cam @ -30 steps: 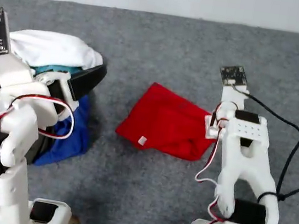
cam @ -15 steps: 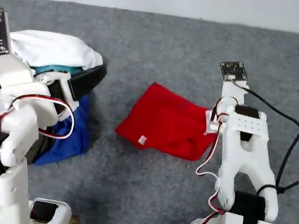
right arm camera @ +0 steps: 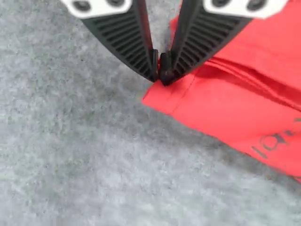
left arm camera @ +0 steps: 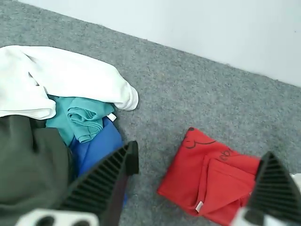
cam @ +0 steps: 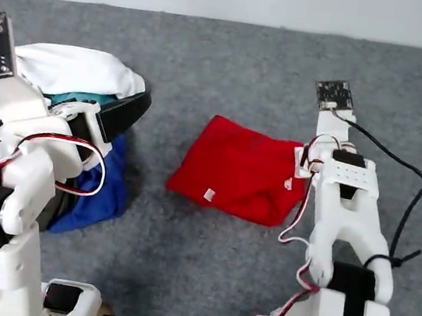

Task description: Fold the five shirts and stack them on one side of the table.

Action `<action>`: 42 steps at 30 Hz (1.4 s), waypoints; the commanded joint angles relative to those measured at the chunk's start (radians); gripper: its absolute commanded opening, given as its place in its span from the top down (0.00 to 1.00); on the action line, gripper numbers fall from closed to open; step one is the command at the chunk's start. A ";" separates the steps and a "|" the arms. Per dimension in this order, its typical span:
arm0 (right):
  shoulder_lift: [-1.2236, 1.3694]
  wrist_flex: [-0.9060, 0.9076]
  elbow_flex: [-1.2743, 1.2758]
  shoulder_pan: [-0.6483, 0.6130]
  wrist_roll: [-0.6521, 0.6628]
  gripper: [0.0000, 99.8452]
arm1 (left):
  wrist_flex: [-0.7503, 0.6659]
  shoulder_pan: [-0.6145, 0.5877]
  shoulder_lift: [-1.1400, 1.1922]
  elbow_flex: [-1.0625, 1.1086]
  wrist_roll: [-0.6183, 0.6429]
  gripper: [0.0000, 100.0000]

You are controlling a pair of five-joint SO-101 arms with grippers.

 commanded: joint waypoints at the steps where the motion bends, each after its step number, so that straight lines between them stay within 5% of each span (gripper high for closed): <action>1: 0.061 -0.035 -0.040 0.035 0.014 0.99 | -0.012 0.000 -0.012 0.002 -0.006 0.62; 6: 0.077 0.024 -0.055 0.030 0.014 0.93 | -0.012 0.000 -0.012 0.002 -0.006 0.62; 15: -0.140 0.452 -0.275 0.016 0.005 0.83 | -0.012 0.000 -0.012 0.024 -0.006 0.62; 22: -0.185 0.570 -0.299 -0.225 0.005 0.83 | -0.041 0.000 -0.012 0.088 -0.008 0.62; 28: -0.042 0.539 -0.350 -0.386 0.012 0.83 | -0.038 0.000 -0.012 0.090 -0.008 0.62; 42: 0.315 0.717 -0.775 -0.438 0.012 0.83 | -0.038 0.002 -0.012 0.090 -0.008 0.62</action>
